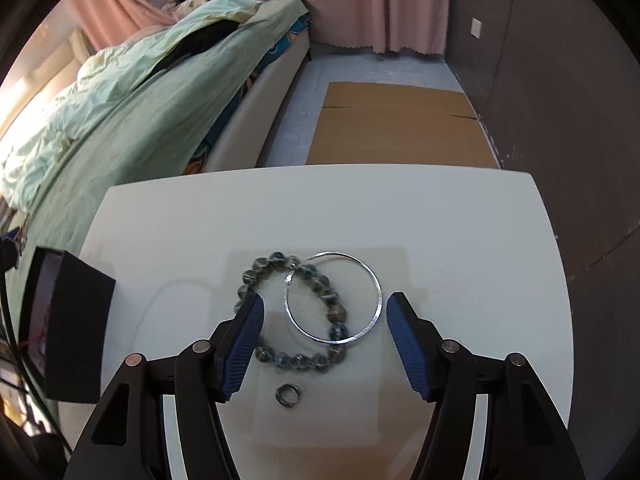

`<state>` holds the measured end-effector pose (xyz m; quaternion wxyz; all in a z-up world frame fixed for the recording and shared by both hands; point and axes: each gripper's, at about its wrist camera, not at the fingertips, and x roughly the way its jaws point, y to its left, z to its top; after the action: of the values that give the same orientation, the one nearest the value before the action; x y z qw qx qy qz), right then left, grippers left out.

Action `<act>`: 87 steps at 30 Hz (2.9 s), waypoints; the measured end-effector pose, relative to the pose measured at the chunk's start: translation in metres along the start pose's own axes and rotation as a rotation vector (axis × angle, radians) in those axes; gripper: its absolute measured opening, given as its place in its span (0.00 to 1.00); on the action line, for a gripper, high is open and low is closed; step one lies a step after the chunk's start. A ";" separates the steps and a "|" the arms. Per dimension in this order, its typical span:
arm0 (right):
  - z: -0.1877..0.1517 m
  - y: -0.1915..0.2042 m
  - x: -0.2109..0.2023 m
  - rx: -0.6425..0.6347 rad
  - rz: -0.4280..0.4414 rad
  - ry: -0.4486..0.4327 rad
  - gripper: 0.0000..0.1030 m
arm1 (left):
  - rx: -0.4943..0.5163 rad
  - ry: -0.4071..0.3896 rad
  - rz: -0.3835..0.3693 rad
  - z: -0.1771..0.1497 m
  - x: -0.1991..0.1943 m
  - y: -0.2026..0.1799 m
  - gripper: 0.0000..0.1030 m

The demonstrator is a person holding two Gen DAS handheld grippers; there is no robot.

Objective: Organize jewelry
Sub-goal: 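Carry the butterfly brooch into the box with the left tool while the right tool grasps the silver hoop, then open the left tool over the box while the right tool carries the hoop and drops it in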

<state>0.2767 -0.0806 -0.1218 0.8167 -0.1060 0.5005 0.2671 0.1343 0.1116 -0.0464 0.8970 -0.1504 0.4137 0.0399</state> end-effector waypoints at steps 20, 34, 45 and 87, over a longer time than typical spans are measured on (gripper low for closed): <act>-0.006 -0.007 -0.016 0.008 -0.015 -0.003 0.49 | -0.117 0.163 -0.019 -0.013 0.020 0.025 0.49; -0.011 0.019 -0.079 0.057 0.195 -0.173 0.49 | -0.143 0.053 -0.006 -0.015 -0.019 0.031 0.68; -0.018 0.085 -0.107 0.018 0.377 -0.254 0.49 | -0.216 -0.076 0.044 -0.023 -0.059 0.057 0.80; -0.039 0.058 -0.139 0.234 0.359 -0.268 0.80 | -0.133 -0.279 0.068 -0.038 -0.087 0.015 0.80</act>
<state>0.1661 -0.0947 -0.0134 0.8219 0.1162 0.4260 0.3599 0.0466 0.1189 -0.0078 0.9319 -0.1885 0.2866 0.1179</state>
